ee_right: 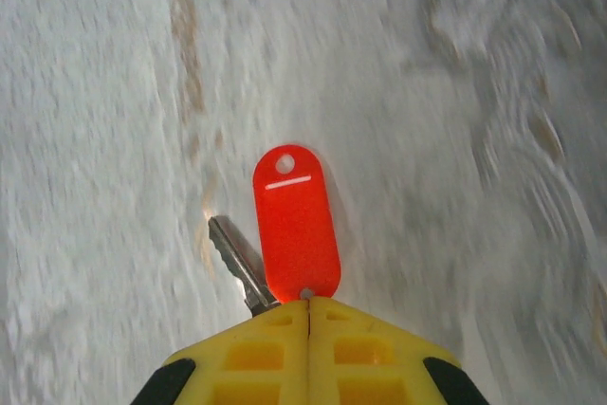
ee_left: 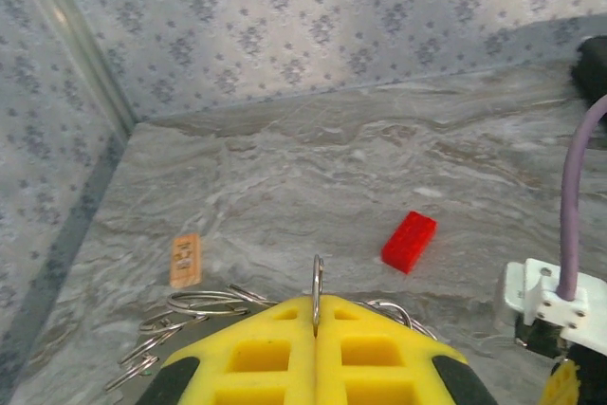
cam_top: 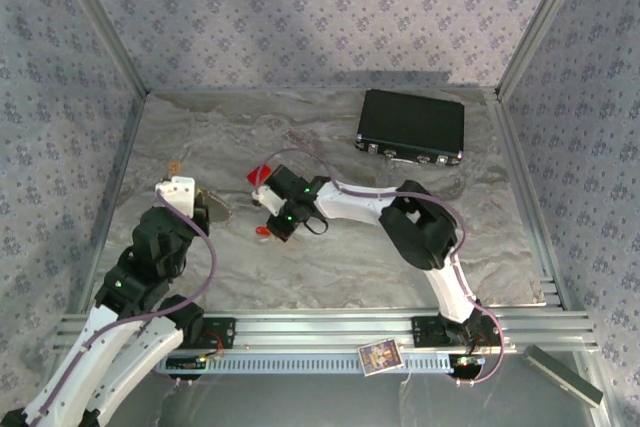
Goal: Put the keys on the keyring
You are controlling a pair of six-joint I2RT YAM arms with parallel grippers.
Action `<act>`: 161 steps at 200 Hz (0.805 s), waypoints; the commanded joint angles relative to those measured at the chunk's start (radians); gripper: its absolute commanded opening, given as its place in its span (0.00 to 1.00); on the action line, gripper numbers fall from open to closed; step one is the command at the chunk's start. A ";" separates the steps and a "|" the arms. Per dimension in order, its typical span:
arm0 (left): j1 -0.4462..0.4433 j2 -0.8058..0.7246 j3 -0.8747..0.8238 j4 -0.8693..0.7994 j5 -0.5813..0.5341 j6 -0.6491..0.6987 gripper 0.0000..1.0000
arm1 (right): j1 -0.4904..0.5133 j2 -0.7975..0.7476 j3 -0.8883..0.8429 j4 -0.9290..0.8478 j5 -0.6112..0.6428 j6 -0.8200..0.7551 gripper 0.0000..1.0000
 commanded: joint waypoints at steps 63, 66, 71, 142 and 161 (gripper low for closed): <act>0.003 0.148 -0.050 0.263 0.607 0.120 0.00 | -0.051 -0.393 -0.412 -0.040 0.128 0.123 0.00; 0.003 0.156 -0.049 0.268 0.619 0.125 0.00 | -0.054 -0.401 -0.421 -0.042 0.125 0.127 0.00; 0.001 0.171 -0.048 0.275 0.642 0.133 0.00 | -0.057 -0.413 -0.434 -0.044 0.124 0.133 0.00; -0.029 0.353 0.007 0.207 0.835 0.296 0.00 | -0.132 -0.407 -0.476 -0.035 0.055 0.173 0.00; -0.032 0.386 0.020 0.180 0.832 0.311 0.00 | -0.135 -0.398 -0.474 -0.016 0.063 0.185 0.00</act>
